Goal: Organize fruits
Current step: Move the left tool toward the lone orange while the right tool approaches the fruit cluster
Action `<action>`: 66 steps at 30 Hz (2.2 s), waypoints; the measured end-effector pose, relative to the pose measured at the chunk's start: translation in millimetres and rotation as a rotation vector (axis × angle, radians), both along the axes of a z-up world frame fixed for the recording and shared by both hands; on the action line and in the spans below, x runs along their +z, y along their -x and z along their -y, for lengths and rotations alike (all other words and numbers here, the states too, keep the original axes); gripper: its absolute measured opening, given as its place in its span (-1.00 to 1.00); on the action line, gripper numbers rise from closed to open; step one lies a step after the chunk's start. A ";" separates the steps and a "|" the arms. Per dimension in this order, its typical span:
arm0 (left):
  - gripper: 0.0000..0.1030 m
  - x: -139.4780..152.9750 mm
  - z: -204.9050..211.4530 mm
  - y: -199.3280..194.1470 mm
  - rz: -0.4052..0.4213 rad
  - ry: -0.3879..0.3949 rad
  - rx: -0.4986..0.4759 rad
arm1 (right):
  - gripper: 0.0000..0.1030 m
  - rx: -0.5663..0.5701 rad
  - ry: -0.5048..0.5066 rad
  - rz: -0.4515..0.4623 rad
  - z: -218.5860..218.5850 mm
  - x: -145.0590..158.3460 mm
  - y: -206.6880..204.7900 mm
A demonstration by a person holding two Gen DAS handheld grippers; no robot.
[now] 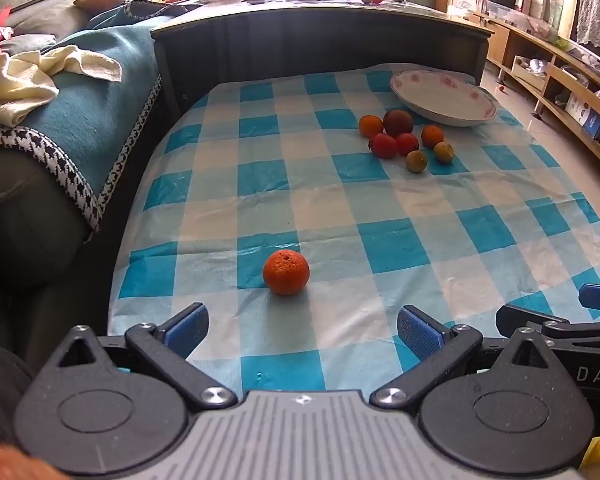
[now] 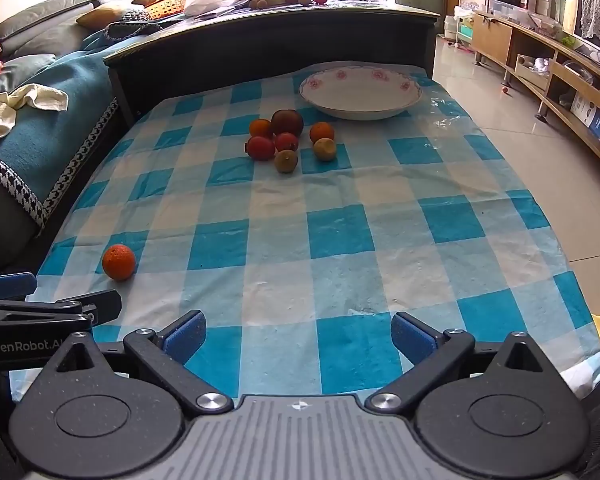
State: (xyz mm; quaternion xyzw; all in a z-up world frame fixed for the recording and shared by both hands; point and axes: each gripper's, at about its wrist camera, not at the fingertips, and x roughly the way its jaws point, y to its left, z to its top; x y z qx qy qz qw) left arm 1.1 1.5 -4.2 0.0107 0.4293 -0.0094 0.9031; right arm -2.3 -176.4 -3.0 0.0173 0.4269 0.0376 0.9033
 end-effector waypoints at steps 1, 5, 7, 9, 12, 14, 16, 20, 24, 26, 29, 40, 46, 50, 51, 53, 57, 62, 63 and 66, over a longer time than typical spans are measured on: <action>1.00 -0.4 -0.3 -0.1 0.001 0.000 0.000 | 0.82 0.001 0.000 -0.001 -0.2 0.0 0.0; 1.00 -0.1 -0.1 -0.7 -0.001 -0.001 0.000 | 0.81 0.002 0.001 -0.003 -0.2 0.8 -0.6; 1.00 -1.1 -1.0 -1.2 -0.001 0.001 0.000 | 0.80 0.002 0.000 -0.003 -0.4 1.1 -0.7; 1.00 -2.1 -1.9 -1.5 -0.001 0.001 0.000 | 0.79 0.002 -0.001 -0.004 -0.9 -0.1 -0.9; 1.00 -3.4 -3.3 -1.0 0.001 0.001 -0.001 | 0.78 0.002 -0.002 -0.004 -1.5 -0.7 -0.5; 1.00 -4.3 -4.3 -0.2 0.002 0.000 -0.001 | 0.78 0.002 -0.002 -0.006 -1.1 -0.3 -0.6; 1.00 -5.2 -5.5 1.1 0.003 0.000 -0.002 | 0.78 0.006 -0.002 -0.007 -3.2 -1.4 -0.4; 1.00 -6.9 -7.9 5.7 0.006 0.000 -0.003 | 0.77 0.006 -0.002 -0.008 -2.9 -1.0 -0.5; 1.00 1.2 0.7 -1.0 -0.006 -0.001 0.002 | 0.77 0.006 -0.002 -0.009 -2.7 -1.0 -0.6; 1.00 0.6 0.1 -2.1 -0.007 0.001 0.003 | 0.77 0.006 -0.003 -0.009 -2.5 -1.2 -0.7; 1.00 -0.1 -0.3 -3.3 -0.007 -0.001 0.002 | 0.75 0.010 -0.008 -0.012 -4.3 -1.6 -0.3; 1.00 -1.8 -3.4 -3.5 -0.008 0.000 0.003 | 0.71 0.016 -0.023 -0.021 -4.6 -2.1 -0.5; 1.00 -5.6 -2.0 1.9 -0.009 0.002 0.003 | 0.70 0.019 -0.028 -0.025 -4.6 -2.8 -0.6; 1.00 -11.3 -4.9 3.8 -0.014 0.005 0.006 | 0.69 0.022 -0.031 -0.031 -5.9 -3.9 -1.9; 1.00 -13.2 -5.9 4.3 -0.017 0.006 0.008 | 0.68 0.024 -0.033 -0.034 -6.2 -4.5 -2.6; 1.00 -15.1 -8.0 5.6 -0.022 0.008 0.012 | 0.66 0.029 -0.034 -0.039 -7.0 -5.4 -3.9; 1.00 -11.9 -9.7 0.8 -0.032 0.013 0.018 | 0.65 0.044 -0.038 -0.043 -9.4 -6.0 -6.3; 1.00 -11.6 -21.7 -5.4 -0.025 0.006 0.059 | 0.65 0.082 -0.046 -0.044 -15.0 -5.7 -12.7; 1.00 -12.5 -23.5 -7.9 -0.028 0.005 0.068 | 0.65 0.084 -0.051 -0.044 -14.8 -5.5 -14.3; 1.00 -13.7 -24.7 -17.0 -0.029 -0.004 0.070 | 0.65 0.084 -0.066 -0.044 -12.5 -4.0 -23.9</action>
